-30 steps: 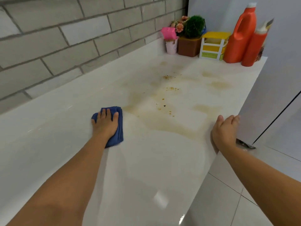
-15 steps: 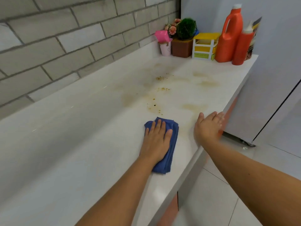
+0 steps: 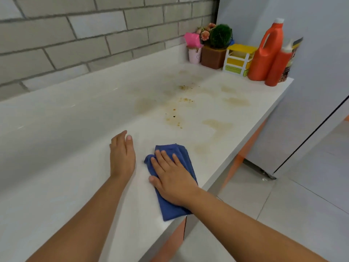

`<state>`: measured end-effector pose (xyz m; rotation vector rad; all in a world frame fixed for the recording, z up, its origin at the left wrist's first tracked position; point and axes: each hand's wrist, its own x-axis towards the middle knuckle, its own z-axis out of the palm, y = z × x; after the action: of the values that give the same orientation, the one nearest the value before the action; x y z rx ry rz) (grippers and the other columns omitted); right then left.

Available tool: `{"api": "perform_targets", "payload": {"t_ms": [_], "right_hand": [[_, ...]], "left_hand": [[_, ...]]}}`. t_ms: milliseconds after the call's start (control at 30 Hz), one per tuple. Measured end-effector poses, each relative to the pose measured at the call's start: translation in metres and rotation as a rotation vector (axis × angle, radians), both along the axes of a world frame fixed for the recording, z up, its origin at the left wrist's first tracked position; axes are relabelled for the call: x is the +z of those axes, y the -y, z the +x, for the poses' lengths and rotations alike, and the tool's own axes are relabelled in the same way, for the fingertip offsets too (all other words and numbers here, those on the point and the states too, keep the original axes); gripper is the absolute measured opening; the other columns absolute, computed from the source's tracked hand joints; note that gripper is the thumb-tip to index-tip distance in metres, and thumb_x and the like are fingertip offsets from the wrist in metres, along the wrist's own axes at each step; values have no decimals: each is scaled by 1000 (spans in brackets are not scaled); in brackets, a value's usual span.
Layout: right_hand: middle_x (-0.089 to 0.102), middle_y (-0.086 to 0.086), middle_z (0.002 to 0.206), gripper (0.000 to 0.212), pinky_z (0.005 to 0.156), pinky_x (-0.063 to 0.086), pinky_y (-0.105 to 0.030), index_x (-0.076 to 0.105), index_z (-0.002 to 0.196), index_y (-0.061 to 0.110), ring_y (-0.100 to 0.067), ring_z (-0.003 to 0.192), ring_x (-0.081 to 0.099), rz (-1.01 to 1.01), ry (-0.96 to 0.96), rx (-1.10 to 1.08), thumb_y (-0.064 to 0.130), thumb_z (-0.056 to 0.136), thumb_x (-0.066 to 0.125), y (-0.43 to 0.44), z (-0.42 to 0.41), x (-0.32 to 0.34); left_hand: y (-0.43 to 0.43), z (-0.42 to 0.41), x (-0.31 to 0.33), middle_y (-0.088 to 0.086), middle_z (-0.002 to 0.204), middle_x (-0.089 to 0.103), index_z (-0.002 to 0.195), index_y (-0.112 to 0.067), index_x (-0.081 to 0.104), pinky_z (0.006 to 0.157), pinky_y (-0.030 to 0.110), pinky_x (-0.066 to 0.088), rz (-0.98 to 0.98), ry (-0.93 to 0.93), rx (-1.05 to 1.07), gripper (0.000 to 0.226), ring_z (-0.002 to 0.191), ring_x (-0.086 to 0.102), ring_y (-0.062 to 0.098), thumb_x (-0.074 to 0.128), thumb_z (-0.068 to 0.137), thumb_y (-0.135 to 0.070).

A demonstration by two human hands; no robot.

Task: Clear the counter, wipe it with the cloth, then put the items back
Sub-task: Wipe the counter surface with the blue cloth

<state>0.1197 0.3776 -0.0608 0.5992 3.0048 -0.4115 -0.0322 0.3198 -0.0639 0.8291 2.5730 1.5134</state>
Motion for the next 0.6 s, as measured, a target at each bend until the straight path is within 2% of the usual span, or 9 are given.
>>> {"api": "perform_targets", "payload": {"t_ms": [67, 133, 200, 267, 333, 433, 500, 600], "right_hand": [[-21, 6, 153, 71, 110, -23, -36, -1, 150, 24, -12, 140, -26, 44, 15, 43, 58, 88, -4, -13, 25, 1], [-29, 6, 147, 83, 108, -24, -40, 0, 149, 33, -13, 135, -31, 97, 56, -35, 66, 75, -16, -39, 34, 1], [-27, -3, 153, 72, 111, -20, -44, 0, 149, 36, -19, 141, -27, 128, 98, -167, 67, 84, -8, -66, 25, 0], [-18, -9, 157, 58, 115, -13, -46, -2, 150, 30, -24, 144, -19, 126, 123, -268, 53, 97, 6, -81, 4, -1], [-14, -11, 157, 58, 116, -10, -47, -3, 150, 23, -27, 145, -16, 119, 113, -300, 46, 100, 10, -76, -21, -4], [-11, -11, 158, 59, 117, -10, -43, -6, 150, 17, -27, 146, -12, 85, 54, -210, 42, 101, 13, -37, -42, -3], [-9, -8, 158, 59, 117, -10, -39, -5, 150, 16, -23, 146, -11, 61, -1, -70, 42, 101, 15, -4, -28, -2], [-9, 2, 158, 66, 113, -18, -29, 1, 150, 24, -11, 145, -14, 12, -36, 148, 55, 92, 4, 16, 18, 0]], "left_hand": [[0, 0, 0, 9, 143, 39, 138, -10, 40, 116, 43, 22, 8, 16, 2, 44, 135, 34, 25, 27, 102, -30], [1, 0, -1, 7, 144, 38, 139, -11, 39, 116, 43, 21, 18, 34, 4, 44, 137, 31, 24, 27, 102, -32], [1, 2, 0, 4, 145, 36, 140, -13, 37, 118, 41, 16, 13, 39, -8, 45, 140, 25, 23, 25, 102, -33], [0, 2, 0, 2, 147, 33, 142, -15, 35, 119, 37, 11, 8, 54, -12, 47, 142, 19, 23, 23, 102, -35], [-1, 1, -1, 1, 148, 32, 143, -16, 33, 119, 35, 10, 22, 91, -11, 48, 144, 16, 22, 22, 101, -37], [1, 2, 3, 1, 146, 35, 142, -16, 35, 113, 24, 18, 98, 112, -3, 46, 139, 27, 18, 23, 102, -35], [5, 2, 8, 1, 144, 38, 140, -15, 39, 108, 18, 22, 207, 142, 5, 43, 134, 34, 13, 24, 102, -31], [21, -2, 22, -5, 142, 42, 137, -21, 43, 111, 23, 26, 349, 209, 15, 40, 131, 38, 7, 25, 103, -33]]}}
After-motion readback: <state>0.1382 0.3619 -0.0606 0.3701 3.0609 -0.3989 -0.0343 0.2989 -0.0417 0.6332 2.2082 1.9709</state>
